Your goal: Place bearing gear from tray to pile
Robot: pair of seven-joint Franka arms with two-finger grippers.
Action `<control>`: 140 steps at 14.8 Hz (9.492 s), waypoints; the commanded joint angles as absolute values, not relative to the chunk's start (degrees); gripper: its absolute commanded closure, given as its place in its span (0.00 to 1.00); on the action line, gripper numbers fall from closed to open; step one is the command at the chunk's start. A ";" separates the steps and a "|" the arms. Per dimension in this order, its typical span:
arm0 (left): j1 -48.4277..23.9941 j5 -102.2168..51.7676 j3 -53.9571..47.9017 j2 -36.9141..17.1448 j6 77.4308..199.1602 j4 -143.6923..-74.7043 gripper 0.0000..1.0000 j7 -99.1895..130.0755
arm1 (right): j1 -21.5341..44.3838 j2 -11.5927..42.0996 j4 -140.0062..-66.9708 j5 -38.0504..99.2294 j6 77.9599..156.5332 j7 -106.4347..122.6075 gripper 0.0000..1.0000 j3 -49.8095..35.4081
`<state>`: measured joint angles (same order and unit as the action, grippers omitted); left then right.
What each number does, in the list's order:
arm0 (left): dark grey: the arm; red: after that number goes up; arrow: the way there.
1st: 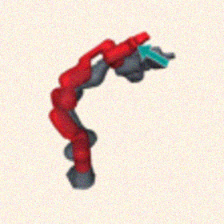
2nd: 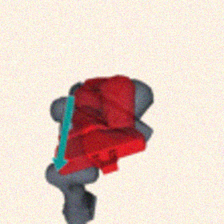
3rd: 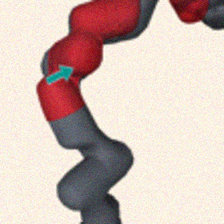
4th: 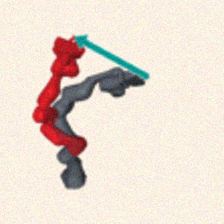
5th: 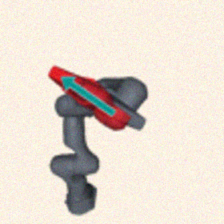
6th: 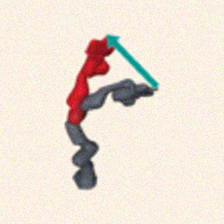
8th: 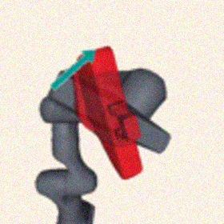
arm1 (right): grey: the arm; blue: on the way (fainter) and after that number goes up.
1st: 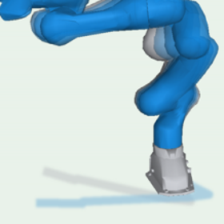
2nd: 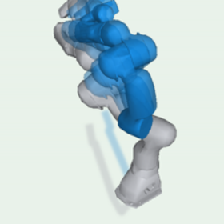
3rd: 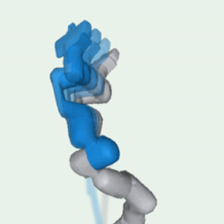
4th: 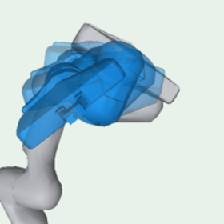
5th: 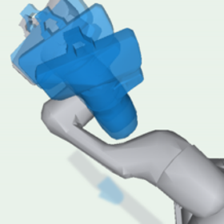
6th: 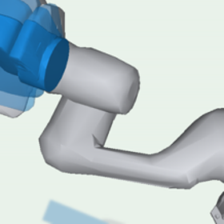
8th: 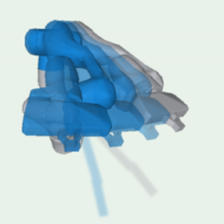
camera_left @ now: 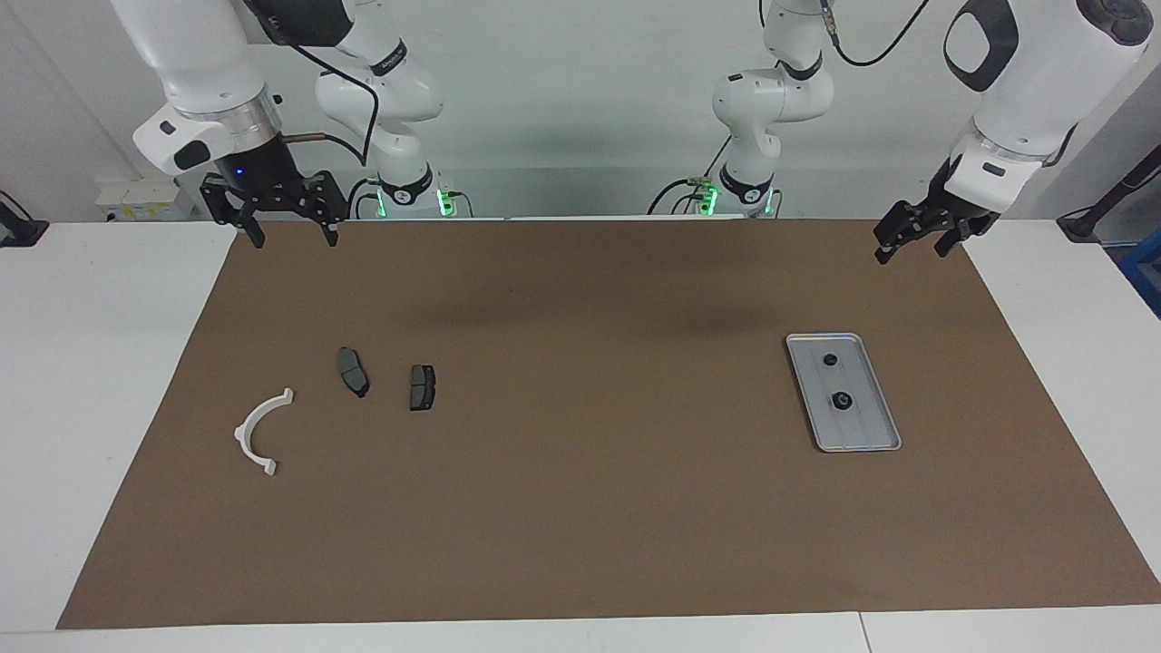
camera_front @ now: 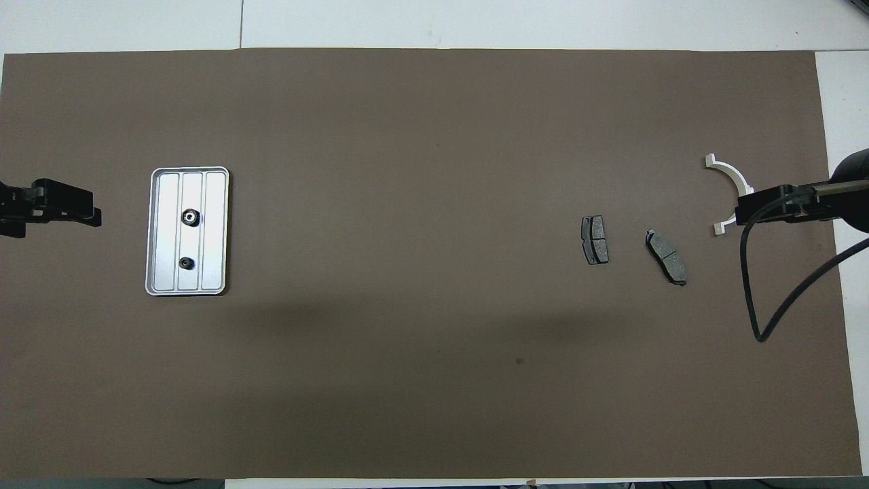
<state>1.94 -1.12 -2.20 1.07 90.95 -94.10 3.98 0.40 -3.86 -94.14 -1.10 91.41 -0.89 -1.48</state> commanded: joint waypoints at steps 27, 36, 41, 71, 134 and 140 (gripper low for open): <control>5.27 1.05 -4.04 -19.42 122.77 -103.69 0.00 4.48 | -0.09 -4.66 -94.39 -0.44 91.23 -1.50 0.00 -1.67; 4.22 0.88 -4.13 -19.16 129.55 -111.18 0.28 7.73 | 0.00 -5.27 -94.48 -0.44 91.32 -1.49 0.00 -1.58; 4.13 0.88 -4.13 -19.25 130.17 -111.71 0.29 8.61 | -0.17 -5.36 -94.57 -0.53 91.23 -1.23 0.00 -1.58; -27.58 -1.05 -4.04 -26.35 124.26 -94.66 1.00 61.06 | -0.18 -5.80 -95.71 -0.44 90.79 -1.06 0.00 -1.58; 4.75 -0.44 -3.52 -8.35 135.00 -129.02 0.41 1.58 | 37.00 46.41 -69.43 0.62 114.26 -66.62 0.00 -2.37; 4.66 -0.44 -3.60 -8.61 135.18 -129.02 0.48 1.58 | 37.27 44.92 -74.52 0.53 117.59 -65.40 0.11 -2.46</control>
